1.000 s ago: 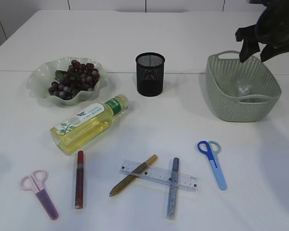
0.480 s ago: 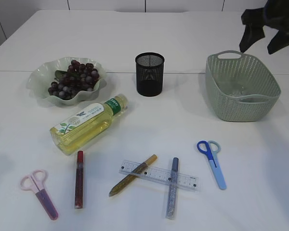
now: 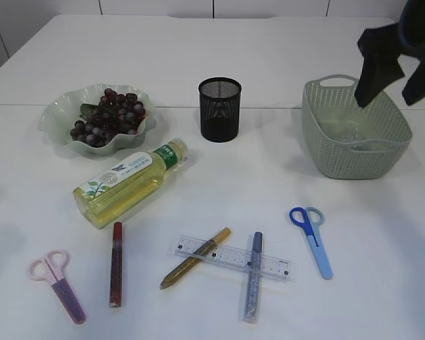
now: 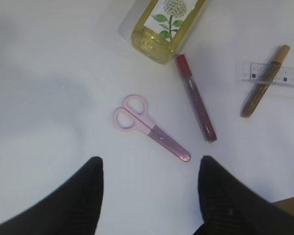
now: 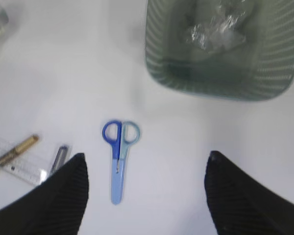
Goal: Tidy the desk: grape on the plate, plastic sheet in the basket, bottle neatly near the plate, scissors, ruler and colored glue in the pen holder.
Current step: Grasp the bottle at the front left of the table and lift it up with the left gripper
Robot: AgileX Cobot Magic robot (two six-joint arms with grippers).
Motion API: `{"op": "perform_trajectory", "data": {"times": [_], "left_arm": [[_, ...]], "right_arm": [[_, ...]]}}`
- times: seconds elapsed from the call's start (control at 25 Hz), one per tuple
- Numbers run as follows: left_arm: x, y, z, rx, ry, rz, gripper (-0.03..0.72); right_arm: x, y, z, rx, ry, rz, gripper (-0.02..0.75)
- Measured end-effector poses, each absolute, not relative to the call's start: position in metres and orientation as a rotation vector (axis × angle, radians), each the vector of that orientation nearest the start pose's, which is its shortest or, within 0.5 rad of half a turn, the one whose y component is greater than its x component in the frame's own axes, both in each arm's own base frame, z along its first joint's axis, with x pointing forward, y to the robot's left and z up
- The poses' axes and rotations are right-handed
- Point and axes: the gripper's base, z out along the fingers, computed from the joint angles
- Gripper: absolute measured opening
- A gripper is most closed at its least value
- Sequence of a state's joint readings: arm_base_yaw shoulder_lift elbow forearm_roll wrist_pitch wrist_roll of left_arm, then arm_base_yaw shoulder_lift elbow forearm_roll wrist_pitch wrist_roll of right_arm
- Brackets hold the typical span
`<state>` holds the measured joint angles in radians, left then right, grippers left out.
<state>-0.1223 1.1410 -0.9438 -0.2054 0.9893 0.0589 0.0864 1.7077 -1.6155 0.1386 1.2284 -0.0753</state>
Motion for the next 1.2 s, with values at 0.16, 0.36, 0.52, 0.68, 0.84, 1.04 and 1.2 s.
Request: {"op": "perform_trajectory", "data": {"times": [0.16, 0.36, 0.52, 0.68, 0.84, 1.04, 1.2], "left_arm": [[0.225, -0.046, 0.307, 0.191, 2.671, -0.312, 0.448], [0.267, -0.055, 0.298, 0.275, 2.704, -0.363, 0.448], [0.302, -0.068, 0.285, 0.387, 2.744, -0.355, 0.448], [0.328, -0.094, 0.270, 0.609, 2.755, -0.311, 0.448], [0.350, -0.120, 0.250, 0.763, 2.769, -0.246, 0.453], [0.373, -0.140, 0.232, 0.864, 2.768, -0.176, 0.542], [0.394, -0.149, 0.221, 0.898, 2.766, -0.145, 0.573]], "right_arm": [[0.317, 0.059, 0.316, -0.272, 2.874, 0.187, 0.575], [0.274, 0.062, 0.297, -0.325, 2.953, 0.186, 0.575], [0.257, 0.057, 0.290, -0.330, 2.961, 0.151, 0.575], [0.253, 0.056, 0.290, -0.332, 2.959, 0.145, 0.575], [0.253, 0.056, 0.290, -0.331, 2.953, 0.145, 0.575], [0.254, 0.056, 0.290, -0.330, 2.952, 0.145, 0.575], [0.254, 0.056, 0.290, -0.330, 2.951, 0.145, 0.575]]}}
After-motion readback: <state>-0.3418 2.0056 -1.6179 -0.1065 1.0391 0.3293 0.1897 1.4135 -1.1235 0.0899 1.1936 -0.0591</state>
